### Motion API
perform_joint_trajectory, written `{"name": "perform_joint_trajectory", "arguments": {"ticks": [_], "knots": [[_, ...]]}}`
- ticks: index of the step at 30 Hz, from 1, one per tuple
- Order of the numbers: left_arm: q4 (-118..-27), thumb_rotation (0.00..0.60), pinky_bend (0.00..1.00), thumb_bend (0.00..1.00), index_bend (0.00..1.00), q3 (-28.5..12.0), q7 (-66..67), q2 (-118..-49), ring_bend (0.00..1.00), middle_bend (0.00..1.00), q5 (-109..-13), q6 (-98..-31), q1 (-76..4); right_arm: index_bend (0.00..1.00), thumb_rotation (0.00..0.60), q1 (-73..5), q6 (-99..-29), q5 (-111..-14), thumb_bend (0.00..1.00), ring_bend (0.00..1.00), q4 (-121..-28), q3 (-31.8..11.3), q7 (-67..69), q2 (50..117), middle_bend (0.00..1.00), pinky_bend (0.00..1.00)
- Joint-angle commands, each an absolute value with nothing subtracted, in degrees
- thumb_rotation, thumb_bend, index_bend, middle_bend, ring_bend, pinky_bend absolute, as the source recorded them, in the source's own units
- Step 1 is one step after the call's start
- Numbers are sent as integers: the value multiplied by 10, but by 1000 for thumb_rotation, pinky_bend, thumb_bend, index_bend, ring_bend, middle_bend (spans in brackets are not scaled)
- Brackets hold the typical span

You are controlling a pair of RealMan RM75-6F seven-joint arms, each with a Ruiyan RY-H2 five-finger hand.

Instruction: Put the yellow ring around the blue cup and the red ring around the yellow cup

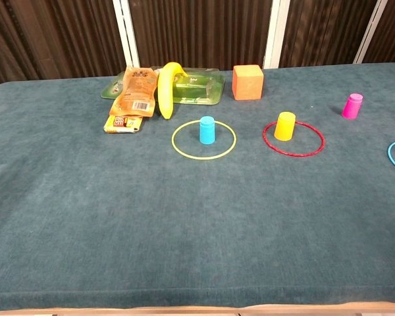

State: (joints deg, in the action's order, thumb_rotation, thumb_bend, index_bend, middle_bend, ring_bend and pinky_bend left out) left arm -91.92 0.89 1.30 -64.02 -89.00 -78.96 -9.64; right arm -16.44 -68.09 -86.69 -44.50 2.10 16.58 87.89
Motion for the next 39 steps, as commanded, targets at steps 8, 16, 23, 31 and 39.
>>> {"name": "perform_joint_trajectory", "arguments": {"ticks": [8,16,23,31,39], "knots": [[-920,600,0,455,0,10,15,-641,0,0,-890,-786,-98,641,600,-163,-660,-857,493,0,-424,15,174,883,70,0],[-921,600,0,453,0,10,18,-641,0,0,-889,-788,-98,627,600,-162,-648,-854,493,0,-405,12,182,890,71,0],[-921,600,0,453,0,11,20,-642,0,0,-889,-785,-98,626,600,-165,-635,-851,493,0,-390,9,192,896,71,0],[-921,600,0,453,0,12,17,-641,0,0,-890,-789,-96,625,600,-171,-624,-854,493,0,-376,7,202,904,71,0],[-921,600,0,453,0,12,14,-640,0,0,-891,-790,-96,629,600,-169,-624,-857,493,0,-377,9,205,905,71,0]]}}
